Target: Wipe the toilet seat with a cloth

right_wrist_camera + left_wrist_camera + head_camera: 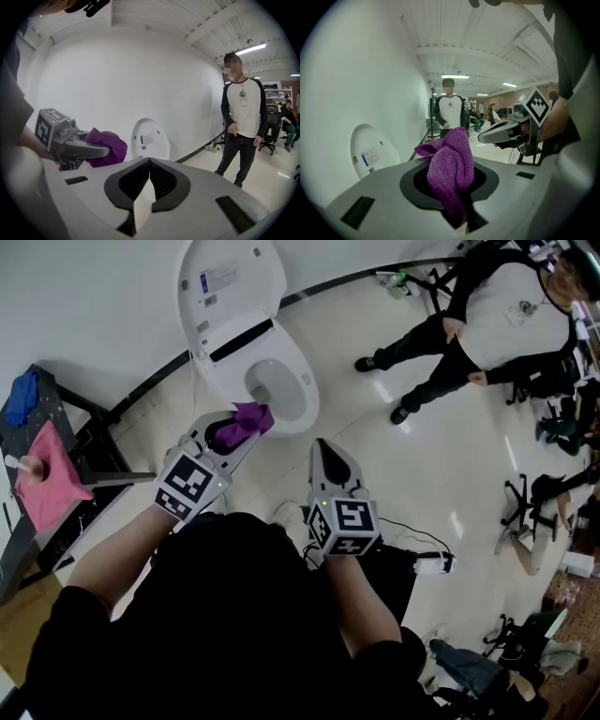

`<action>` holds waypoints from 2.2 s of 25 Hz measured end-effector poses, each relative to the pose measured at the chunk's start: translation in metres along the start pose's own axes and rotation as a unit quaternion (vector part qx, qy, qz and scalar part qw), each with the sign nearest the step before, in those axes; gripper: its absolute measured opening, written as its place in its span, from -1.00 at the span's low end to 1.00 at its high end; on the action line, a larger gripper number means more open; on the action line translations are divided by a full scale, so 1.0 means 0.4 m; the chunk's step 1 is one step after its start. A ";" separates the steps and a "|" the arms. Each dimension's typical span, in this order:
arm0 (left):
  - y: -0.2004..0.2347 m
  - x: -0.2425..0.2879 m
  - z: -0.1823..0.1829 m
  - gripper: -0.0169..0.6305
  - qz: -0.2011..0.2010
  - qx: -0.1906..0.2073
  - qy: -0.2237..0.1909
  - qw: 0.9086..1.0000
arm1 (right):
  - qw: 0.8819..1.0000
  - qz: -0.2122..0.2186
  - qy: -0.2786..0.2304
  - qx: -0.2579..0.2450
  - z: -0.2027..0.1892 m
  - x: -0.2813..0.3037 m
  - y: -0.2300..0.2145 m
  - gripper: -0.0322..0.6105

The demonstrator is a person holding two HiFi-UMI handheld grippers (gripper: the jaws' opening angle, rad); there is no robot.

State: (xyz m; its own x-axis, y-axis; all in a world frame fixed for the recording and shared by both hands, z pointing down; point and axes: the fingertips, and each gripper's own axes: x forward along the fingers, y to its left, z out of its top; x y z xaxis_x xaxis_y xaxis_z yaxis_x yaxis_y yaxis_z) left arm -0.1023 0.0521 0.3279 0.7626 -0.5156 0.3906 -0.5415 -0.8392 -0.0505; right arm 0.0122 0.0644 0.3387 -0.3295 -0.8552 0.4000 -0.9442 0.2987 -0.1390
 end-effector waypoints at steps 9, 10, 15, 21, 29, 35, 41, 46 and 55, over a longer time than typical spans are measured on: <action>0.079 -0.048 -0.049 -0.65 -0.023 0.012 0.005 1.000 | 1.000 -0.024 0.000 -0.003 -0.014 0.048 0.072 -0.84; 0.087 -0.051 -0.056 -0.65 -0.026 0.013 0.006 1.000 | 1.000 -0.027 0.000 -0.003 -0.016 0.054 0.078 -0.84; 0.118 -0.039 -0.090 -0.65 -0.041 0.010 0.016 0.999 | 0.999 -0.047 0.004 0.006 -0.033 0.070 0.077 -0.84; 0.117 0.048 -0.118 -0.65 -0.053 0.001 0.036 0.998 | 0.998 -0.059 0.022 0.017 -0.071 0.091 0.004 -0.85; 0.100 0.285 -0.170 -0.65 -0.063 -0.020 0.084 0.994 | 0.997 -0.050 0.051 0.030 -0.132 0.180 -0.167 -0.85; 0.088 0.517 -0.245 -0.65 -0.066 -0.046 0.134 0.988 | 0.996 -0.039 0.075 0.041 -0.181 0.272 -0.337 -0.85; 0.093 0.754 -0.357 -0.65 -0.066 -0.069 0.177 0.980 | 0.992 -0.031 0.103 0.063 -0.287 0.370 -0.490 -0.85; 0.105 0.934 -0.493 -0.65 -0.063 -0.081 0.217 0.971 | 0.989 -0.011 0.128 0.067 -0.387 0.455 -0.566 -0.85; 0.077 1.134 -0.772 -0.65 -0.064 -0.097 0.308 0.944 | 0.982 -0.011 0.160 0.101 -0.540 0.540 -0.683 -0.85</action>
State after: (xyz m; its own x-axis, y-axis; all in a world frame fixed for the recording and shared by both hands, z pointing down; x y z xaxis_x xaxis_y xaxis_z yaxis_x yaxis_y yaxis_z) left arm 0.1176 -0.1542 0.7873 0.5085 -0.1635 0.8454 -0.5591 -0.8094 0.1798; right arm 0.1992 -0.1106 0.6587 -0.3231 -0.6745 0.6638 -0.9424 0.1651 -0.2909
